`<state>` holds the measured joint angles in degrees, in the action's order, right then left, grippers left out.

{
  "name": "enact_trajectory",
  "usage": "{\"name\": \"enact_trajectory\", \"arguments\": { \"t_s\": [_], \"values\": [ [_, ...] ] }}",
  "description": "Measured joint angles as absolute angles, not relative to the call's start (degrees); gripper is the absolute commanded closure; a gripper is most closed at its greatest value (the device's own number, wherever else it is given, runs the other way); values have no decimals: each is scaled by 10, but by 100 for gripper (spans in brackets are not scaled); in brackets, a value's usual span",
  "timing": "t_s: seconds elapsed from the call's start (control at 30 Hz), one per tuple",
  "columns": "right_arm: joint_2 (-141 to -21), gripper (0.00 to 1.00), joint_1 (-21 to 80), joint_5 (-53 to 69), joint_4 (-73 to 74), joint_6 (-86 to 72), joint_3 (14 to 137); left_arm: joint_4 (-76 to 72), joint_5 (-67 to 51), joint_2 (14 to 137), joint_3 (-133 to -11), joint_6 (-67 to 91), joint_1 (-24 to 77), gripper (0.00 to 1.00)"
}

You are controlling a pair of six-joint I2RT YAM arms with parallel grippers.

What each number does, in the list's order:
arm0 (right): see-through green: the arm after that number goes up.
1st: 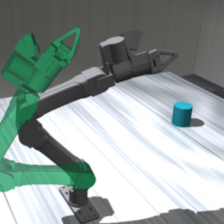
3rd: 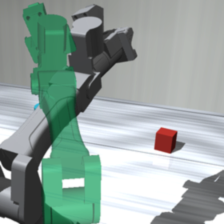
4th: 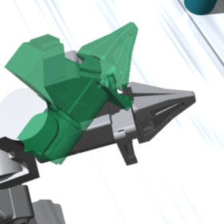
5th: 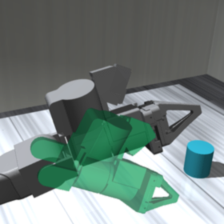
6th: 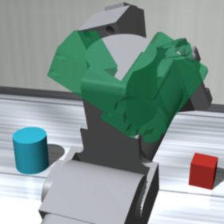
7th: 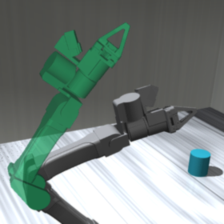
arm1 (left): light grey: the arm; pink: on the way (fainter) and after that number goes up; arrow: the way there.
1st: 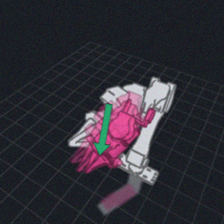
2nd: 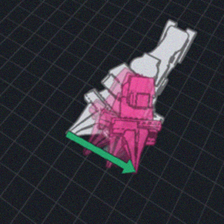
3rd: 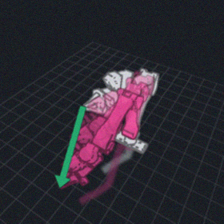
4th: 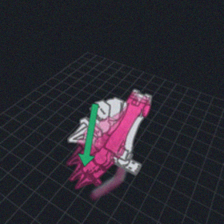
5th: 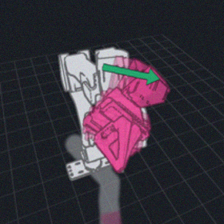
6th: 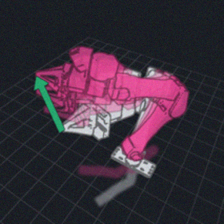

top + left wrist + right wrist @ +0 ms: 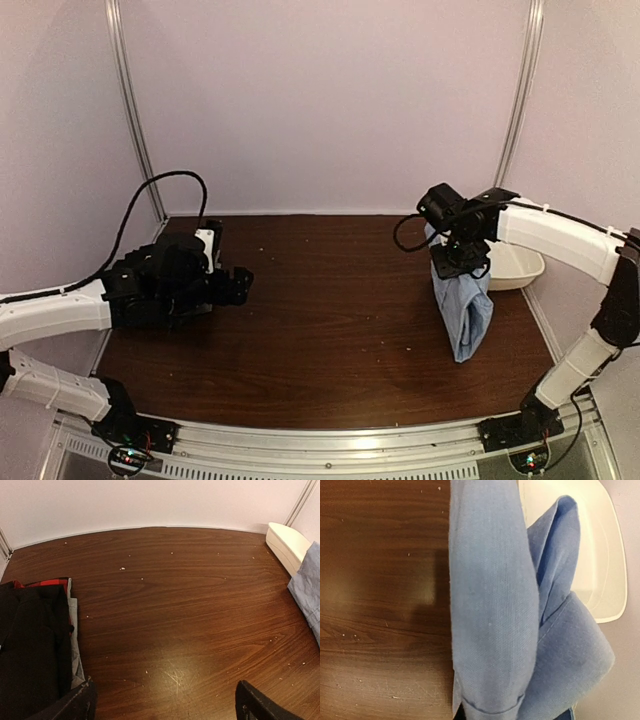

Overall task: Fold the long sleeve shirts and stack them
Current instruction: Turn over the square-folded shirt at the center of the board.

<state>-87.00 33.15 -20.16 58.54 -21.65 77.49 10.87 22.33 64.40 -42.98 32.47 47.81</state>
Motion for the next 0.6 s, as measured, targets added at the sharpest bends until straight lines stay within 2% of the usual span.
{"name": "enact_trajectory", "arguments": {
  "t_s": [0.07, 0.23, 0.43, 0.6],
  "values": [
    [-916, 99, 371, -225, 600, -239, 779, 118, 223, 639, -429, 323, 473, 2],
    [-1044, 84, 479, -261, 633, -296, 837, 136, 223, 641, -428, 320, 469, 2],
    [-1195, 54, 605, -264, 662, -340, 974, 151, 233, 648, -428, 321, 464, 2],
    [-1271, 20, 675, -235, 642, -345, 1043, 171, 247, 647, -428, 321, 462, 2]
  ]
}}
